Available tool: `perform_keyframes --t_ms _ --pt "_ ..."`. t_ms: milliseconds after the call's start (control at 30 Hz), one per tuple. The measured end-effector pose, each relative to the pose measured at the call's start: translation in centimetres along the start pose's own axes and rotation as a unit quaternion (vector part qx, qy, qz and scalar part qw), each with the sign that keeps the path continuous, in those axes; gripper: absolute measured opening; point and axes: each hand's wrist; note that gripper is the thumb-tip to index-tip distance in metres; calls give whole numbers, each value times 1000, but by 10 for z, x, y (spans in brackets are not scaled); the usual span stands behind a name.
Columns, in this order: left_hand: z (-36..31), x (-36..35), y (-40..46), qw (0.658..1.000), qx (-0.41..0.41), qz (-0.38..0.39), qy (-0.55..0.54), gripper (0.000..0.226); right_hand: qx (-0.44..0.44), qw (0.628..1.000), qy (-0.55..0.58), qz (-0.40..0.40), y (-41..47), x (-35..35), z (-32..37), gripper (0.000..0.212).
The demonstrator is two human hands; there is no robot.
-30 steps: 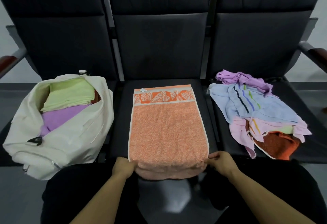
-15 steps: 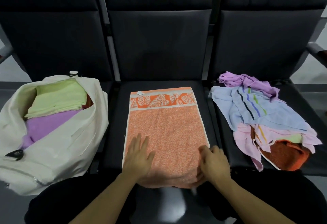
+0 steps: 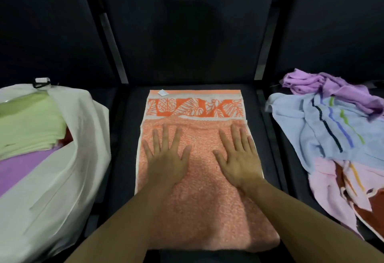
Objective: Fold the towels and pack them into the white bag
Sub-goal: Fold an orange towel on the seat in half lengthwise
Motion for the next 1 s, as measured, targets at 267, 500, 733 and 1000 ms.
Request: perform_keyframes --t_ms 267,500,733,1000 --pt "-5 21 92 997 8 70 -5 71 5 1000 4 23 89 12 -6 69" --pt "6 51 52 994 -70 77 -45 70 39 998 14 40 75 30 -15 70" --pt "8 47 -68 989 9 62 -135 67 11 996 87 35 -33 33 -19 69" --pt "36 37 -191 963 164 -1 -213 71 -95 973 199 -66 -169 5 -26 57"
Point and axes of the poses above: each hand's wrist, its own y-axis towards the middle knuckle, its own x-axis out of the back of the hand, z = x × y, and after that the axes turned 15 degrees about -y, right-handed
